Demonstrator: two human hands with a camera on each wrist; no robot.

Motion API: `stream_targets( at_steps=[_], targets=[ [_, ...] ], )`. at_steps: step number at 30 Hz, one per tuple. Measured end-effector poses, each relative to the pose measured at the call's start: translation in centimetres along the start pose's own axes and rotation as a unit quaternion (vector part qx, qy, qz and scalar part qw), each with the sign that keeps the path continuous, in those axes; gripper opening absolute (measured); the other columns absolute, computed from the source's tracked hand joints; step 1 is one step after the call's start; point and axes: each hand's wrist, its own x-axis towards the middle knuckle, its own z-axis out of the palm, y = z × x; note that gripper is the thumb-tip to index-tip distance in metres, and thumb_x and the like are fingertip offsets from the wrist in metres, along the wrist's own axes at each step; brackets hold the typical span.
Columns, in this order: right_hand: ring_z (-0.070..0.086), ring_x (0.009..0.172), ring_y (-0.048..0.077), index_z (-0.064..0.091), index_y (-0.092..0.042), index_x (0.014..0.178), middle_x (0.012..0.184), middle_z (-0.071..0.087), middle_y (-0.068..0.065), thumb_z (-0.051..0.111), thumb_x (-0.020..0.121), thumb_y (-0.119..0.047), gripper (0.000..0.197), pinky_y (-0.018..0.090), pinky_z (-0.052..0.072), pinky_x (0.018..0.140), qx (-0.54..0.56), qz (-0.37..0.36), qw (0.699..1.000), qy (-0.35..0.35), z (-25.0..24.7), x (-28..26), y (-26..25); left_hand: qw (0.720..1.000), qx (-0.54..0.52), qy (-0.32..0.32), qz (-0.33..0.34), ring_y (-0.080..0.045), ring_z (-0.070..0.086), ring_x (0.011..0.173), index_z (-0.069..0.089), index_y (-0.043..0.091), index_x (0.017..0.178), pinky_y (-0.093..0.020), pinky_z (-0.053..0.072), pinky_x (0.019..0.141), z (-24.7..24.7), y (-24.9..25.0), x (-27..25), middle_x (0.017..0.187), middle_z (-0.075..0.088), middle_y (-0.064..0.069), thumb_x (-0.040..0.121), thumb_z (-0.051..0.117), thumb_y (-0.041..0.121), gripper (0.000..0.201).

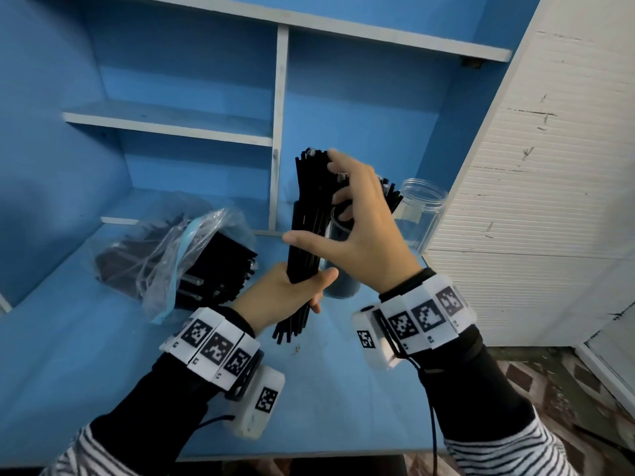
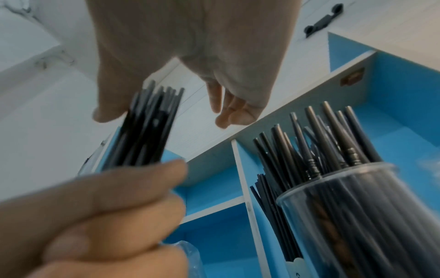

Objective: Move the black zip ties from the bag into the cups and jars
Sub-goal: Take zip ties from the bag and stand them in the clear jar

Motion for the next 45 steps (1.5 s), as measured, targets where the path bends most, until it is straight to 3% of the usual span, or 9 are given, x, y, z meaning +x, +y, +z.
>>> stream_targets(
  at_steps=[4,7,13,19,22,27,32,37,45],
  targets=[
    [0.046,0.095,-0.006,0.048,-0.028,0.126,0.107,0.043,-0.016,0.078,0.062,-0.059,0.077,0.014,0.041,0.083,0.037,0.054,0.993,-0.095,-0.9,0.1,0.6,0.996,-0.032,-0.061,0.057,-0.018,0.057,0.062,0.058,0.017,0.070,-0.032,0.049,0.075,-0.7,2.2,-0.7,0.058,0.050,-0.003,0.096,0.054,0.029,0.030],
    [0.054,0.099,-0.001,0.059,-0.033,0.118,0.105,0.053,-0.013,0.079,0.074,-0.043,0.050,0.017,0.046,0.086,0.114,0.073,0.970,-0.203,-1.1,0.0,0.5,0.988,0.009,-0.137,0.067,-0.016,0.055,0.061,0.056,0.021,0.057,-0.034,0.050,0.075,-0.9,3.3,-0.9,0.057,0.052,-0.002,0.095,0.058,0.027,0.038],
    [0.064,0.075,0.013,0.068,-0.008,0.084,0.080,0.067,0.005,0.069,0.086,-0.015,0.007,0.024,0.053,0.070,0.106,0.047,0.961,-0.250,-1.0,0.8,-0.1,0.972,0.018,-0.231,0.040,-0.014,0.056,0.062,0.052,0.019,0.051,-0.028,0.051,0.073,-0.7,3.5,0.0,0.059,0.057,-0.002,0.091,0.062,0.026,0.042],
    [0.061,0.067,0.023,0.060,-0.001,0.075,0.071,0.062,0.013,0.065,0.085,-0.013,0.016,0.040,0.054,0.067,0.052,0.037,0.981,-0.185,-1.7,2.5,0.5,0.993,-0.048,-0.061,0.092,-0.012,0.061,0.068,0.063,0.008,0.087,-0.028,0.055,0.064,0.1,2.8,1.3,0.075,0.064,-0.002,0.079,0.078,0.018,0.020],
    [0.059,0.064,0.016,0.061,-0.002,0.073,0.067,0.061,0.008,0.064,0.085,-0.009,0.015,0.029,0.052,0.065,0.050,0.042,0.991,-0.113,-4.2,4.3,0.5,0.990,-0.053,0.050,0.117,-0.001,0.055,0.100,0.040,0.038,0.117,-0.015,0.048,0.078,0.3,1.8,2.7,0.118,0.050,0.006,0.060,0.090,0.030,0.077],
    [0.058,0.064,0.005,0.061,-0.010,0.072,0.065,0.059,-0.009,0.064,0.087,-0.015,0.016,0.016,0.044,0.063,0.031,0.044,0.998,-0.043,-7.3,6.9,1.2,0.985,-0.037,0.128,0.112,-0.013,0.038,0.131,0.019,0.042,0.137,-0.040,0.036,0.111,1.4,0.4,5.9,0.140,0.032,0.005,0.043,0.085,0.057,0.115],
    [0.053,0.057,0.004,0.061,0.002,0.080,0.070,0.060,0.005,0.064,0.086,-0.017,0.020,0.014,0.041,0.055,0.027,0.086,0.996,-0.011,-7.8,7.8,2.8,0.985,-0.042,0.140,0.091,-0.008,0.045,0.122,0.025,0.028,0.141,-0.036,0.041,0.107,2.6,0.3,8.4,0.135,0.039,0.006,0.041,0.085,0.053,0.120],
    [0.051,0.054,0.005,0.061,0.003,0.080,0.065,0.056,0.002,0.062,0.086,-0.015,0.019,0.014,0.041,0.051,0.028,0.111,0.993,0.013,-7.6,7.8,4.2,0.984,-0.038,0.148,0.088,-0.008,0.052,0.110,0.038,0.033,0.121,-0.034,0.045,0.101,3.3,0.3,9.4,0.118,0.051,0.013,0.063,0.088,0.026,0.078],
    [0.060,0.071,0.027,0.060,0.006,0.082,0.082,0.062,0.023,0.062,0.085,-0.015,0.021,0.034,0.052,0.065,0.002,0.129,0.991,0.029,-8.3,8.7,6.2,0.988,-0.037,0.125,0.083,-0.012,0.053,0.117,0.042,0.033,0.124,-0.040,0.045,0.104,2.9,-1.0,10.3,0.125,0.055,0.010,0.047,0.086,0.050,0.090]
  ],
)
